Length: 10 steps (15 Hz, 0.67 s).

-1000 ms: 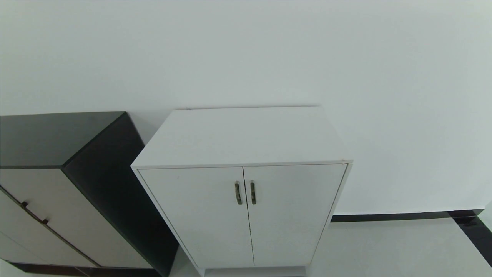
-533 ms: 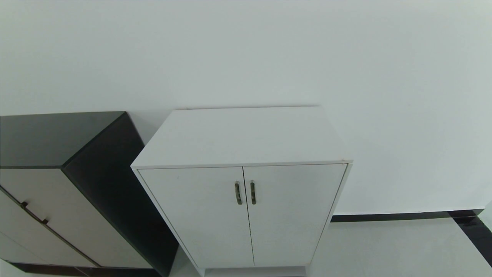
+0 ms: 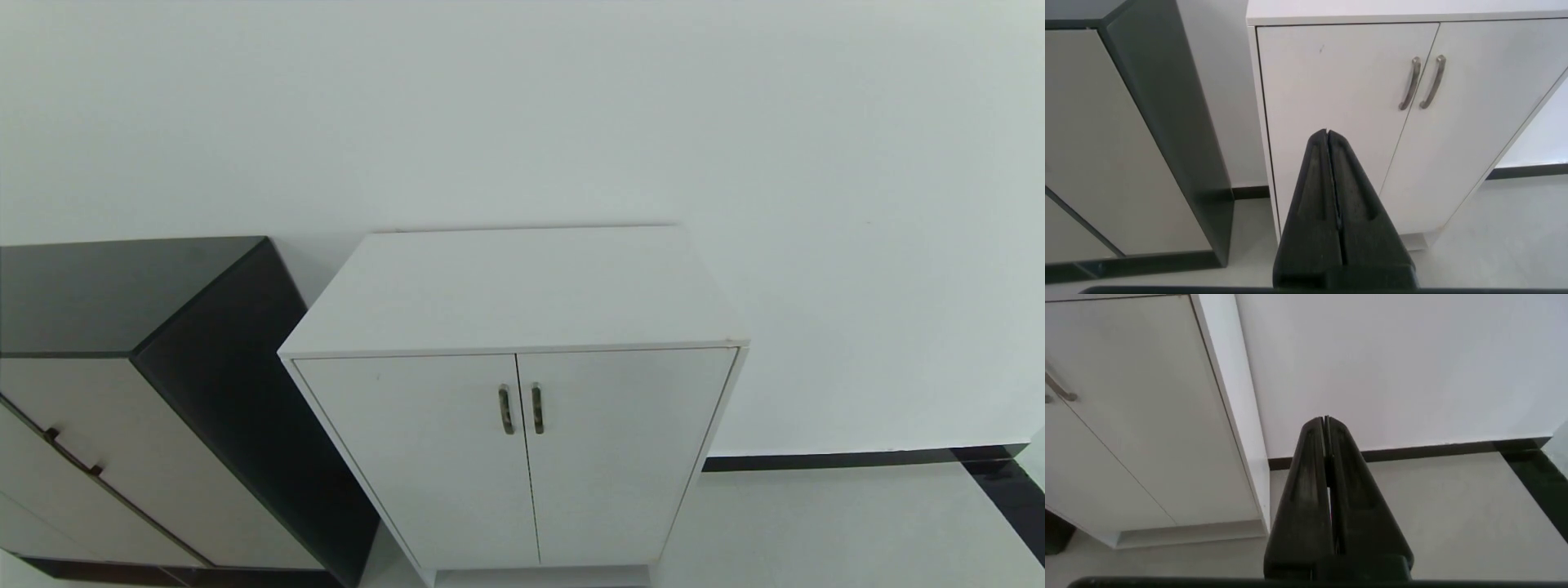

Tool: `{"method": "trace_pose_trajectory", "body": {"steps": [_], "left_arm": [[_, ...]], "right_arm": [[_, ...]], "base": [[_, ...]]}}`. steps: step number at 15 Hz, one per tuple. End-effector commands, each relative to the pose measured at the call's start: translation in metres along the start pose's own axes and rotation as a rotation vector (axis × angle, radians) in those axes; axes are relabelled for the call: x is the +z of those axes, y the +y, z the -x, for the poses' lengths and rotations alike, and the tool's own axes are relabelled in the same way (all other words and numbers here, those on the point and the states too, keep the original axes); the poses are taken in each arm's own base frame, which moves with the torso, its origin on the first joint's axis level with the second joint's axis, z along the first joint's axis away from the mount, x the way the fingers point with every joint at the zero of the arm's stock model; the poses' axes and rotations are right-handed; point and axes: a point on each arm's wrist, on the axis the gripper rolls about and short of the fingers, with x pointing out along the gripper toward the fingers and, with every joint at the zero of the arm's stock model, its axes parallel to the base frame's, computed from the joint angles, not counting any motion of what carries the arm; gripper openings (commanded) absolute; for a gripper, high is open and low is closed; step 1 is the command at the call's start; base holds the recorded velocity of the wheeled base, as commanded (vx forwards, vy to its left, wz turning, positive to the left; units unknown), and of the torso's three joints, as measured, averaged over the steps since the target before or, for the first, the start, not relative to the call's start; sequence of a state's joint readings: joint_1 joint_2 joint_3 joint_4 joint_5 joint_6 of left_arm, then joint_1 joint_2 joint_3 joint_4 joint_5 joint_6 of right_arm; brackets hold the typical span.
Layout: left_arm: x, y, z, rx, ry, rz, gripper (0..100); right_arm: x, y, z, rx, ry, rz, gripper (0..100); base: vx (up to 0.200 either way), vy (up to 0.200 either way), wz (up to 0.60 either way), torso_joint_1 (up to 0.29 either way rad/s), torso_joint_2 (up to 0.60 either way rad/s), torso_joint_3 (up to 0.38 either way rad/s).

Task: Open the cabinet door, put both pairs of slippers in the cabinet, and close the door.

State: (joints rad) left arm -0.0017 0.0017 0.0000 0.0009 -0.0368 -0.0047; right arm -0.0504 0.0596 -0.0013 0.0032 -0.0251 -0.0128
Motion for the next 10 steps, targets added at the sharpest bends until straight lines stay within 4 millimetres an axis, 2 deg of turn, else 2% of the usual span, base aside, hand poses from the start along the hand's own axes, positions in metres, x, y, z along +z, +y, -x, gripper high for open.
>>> {"method": "trace_pose_trajectory", "body": {"steps": [1,3,10], "left_arm": [[-0.0001,0.0000,0.0000,0.000,0.001,0.001,0],[0.0001,0.0000,0.0000,0.000,-0.001,0.001,0],[0.0001,0.0000,0.0000,0.000,-0.001,-0.005,0]], "right_arm": [[0.0001,0.0002,-0.0017,0.001,0.023,-0.003,0],[-0.0010,-0.0010,0.0036,0.084,-0.051,-0.008,0],[-0.0017,-0.0004,0.0043,0.086,-0.061,-0.005,0]], "base": [[0.000,0.000,0.00,0.000,0.00,0.000],[0.000,0.000,0.00,0.000,0.00,0.000],[0.000,0.000,0.00,0.000,0.00,0.000]]}}
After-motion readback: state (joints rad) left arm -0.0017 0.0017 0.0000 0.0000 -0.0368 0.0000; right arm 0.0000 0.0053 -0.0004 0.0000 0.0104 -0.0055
